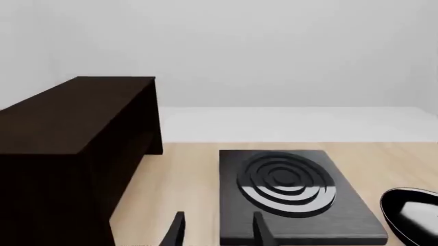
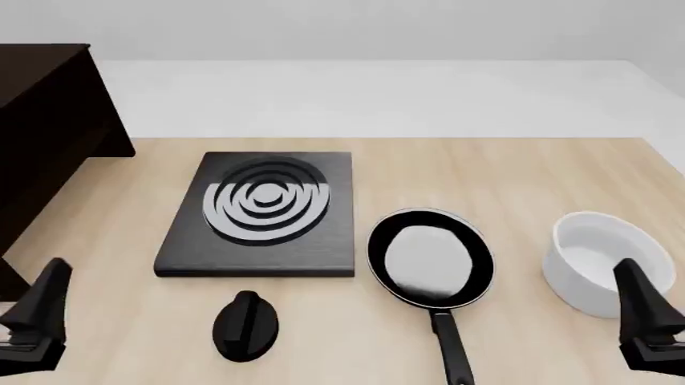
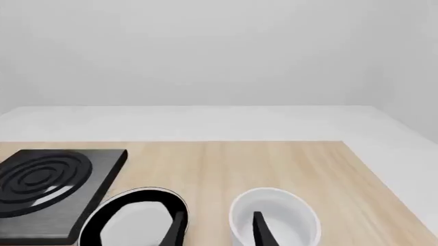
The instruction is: Put the frying pan under the cabinet shelf.
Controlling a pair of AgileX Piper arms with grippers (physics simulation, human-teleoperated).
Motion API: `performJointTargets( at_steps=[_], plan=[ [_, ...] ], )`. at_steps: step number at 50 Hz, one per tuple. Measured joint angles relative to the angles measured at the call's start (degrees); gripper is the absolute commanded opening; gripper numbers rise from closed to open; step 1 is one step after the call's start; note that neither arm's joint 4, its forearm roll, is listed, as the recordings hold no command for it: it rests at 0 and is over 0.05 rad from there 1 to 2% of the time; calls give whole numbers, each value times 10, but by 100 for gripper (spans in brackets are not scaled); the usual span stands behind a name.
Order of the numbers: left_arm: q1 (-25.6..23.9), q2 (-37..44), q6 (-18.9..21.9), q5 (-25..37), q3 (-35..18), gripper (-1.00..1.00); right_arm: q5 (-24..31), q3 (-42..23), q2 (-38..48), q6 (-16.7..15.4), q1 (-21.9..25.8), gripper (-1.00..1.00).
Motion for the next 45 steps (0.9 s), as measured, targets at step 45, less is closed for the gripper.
performJointTargets(
  at_steps=[45],
  plan=[
    [-247,518,-62,27,-309,100,7,-3,-3,2,2,100]
  ],
)
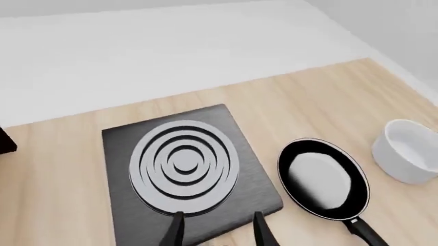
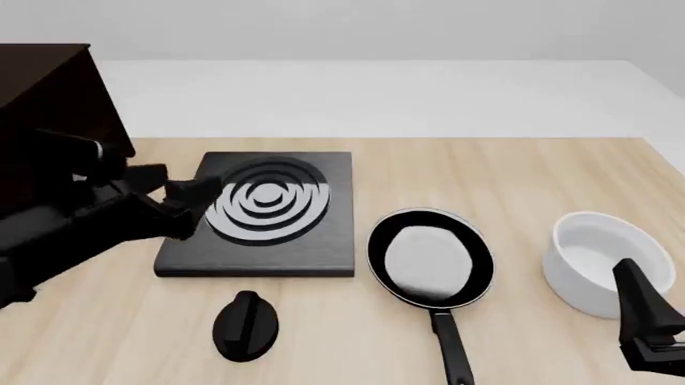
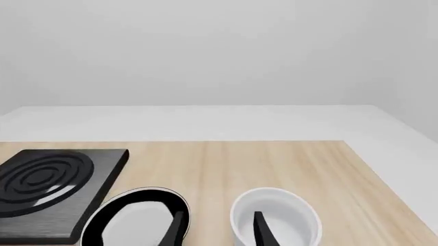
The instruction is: Put the frying pan under the cabinet shelf.
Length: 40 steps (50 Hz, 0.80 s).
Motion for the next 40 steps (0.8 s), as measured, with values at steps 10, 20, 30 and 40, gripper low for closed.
performJointTargets(
  at_steps=[10,20,30,40],
  plan=[
    [-65,84,-47,86,-100,100,-1,0,0,0,0,100],
    [-130,156,-97,152,-173,100,-1,1,0,0,0,100],
    [-182,213,-138,182,-217,100,-1,1,0,0,0,100],
    [-235,248,-178,191,-240,100,-2,2,0,0,0,100]
  ],
)
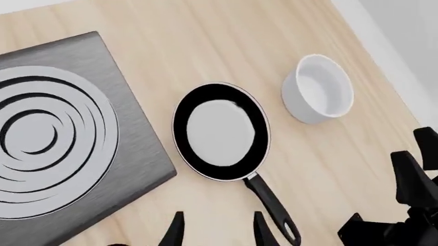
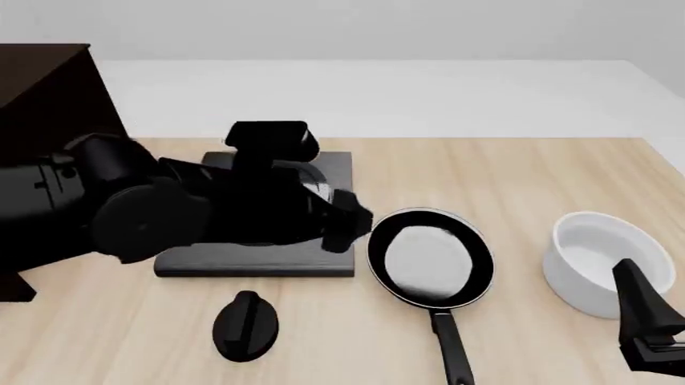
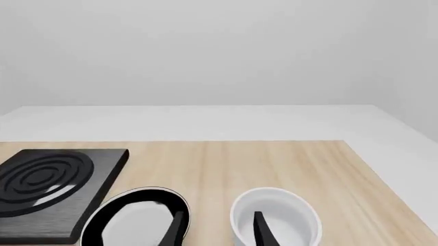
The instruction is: Put the frying pan under the cabinet shelf.
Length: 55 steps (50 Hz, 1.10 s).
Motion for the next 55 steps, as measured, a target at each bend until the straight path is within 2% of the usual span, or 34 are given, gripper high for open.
performJointTargets(
  at_steps=[21,35,55],
  plan=[
    [-75,47,-63,-37,-6,100,-1,0,0,0,0,100],
    [-108,60,-114,-100,23,100,-1,0,1,0,0,100],
    [-136,102,-158,-191,56,100,-3,1,2,0,0,100]
  ],
)
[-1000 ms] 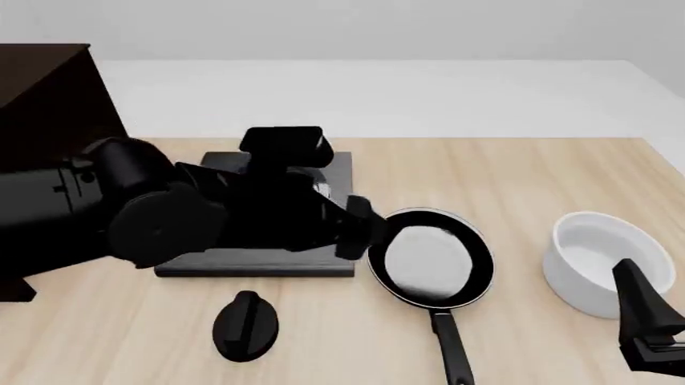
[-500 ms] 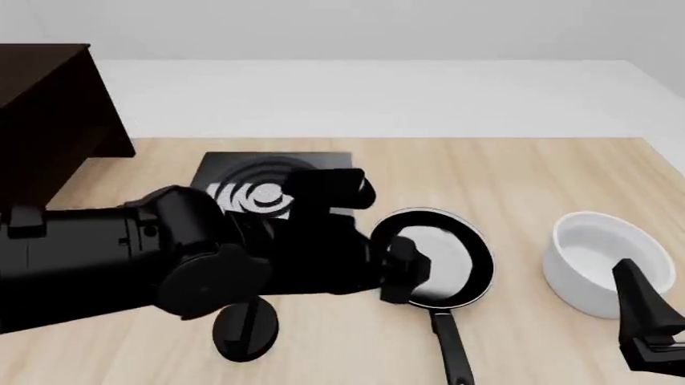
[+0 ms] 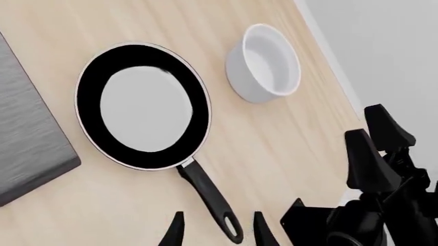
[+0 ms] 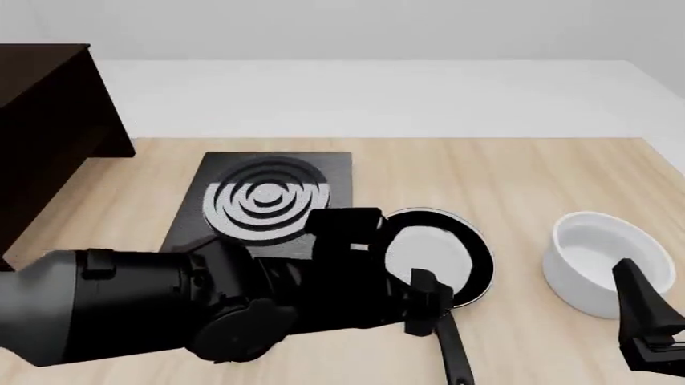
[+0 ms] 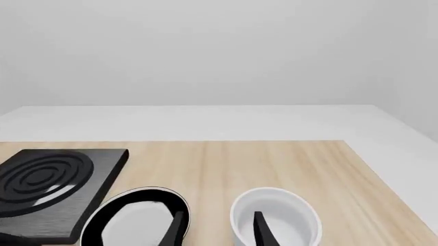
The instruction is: Put the frying pan under the cabinet shelf.
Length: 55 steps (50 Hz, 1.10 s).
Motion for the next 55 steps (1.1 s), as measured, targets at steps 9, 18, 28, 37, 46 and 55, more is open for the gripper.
performJointTargets(
  at_steps=[9,18,28,37,46,55],
  plan=[
    [-13,22,-19,-38,14,100,0,0,0,0,0,100],
    [-22,46,-35,-73,24,100,-1,0,0,0,0,100],
    [-28,66,-51,-106,34,100,-1,0,1,0,0,100],
    [-33,81,-66,-140,46,100,-1,0,0,0,0,100],
    [-37,95,-79,-174,60,100,0,0,0,0,0,100],
    [-43,113,-92,-207,70,100,0,0,0,0,0,100]
  ],
)
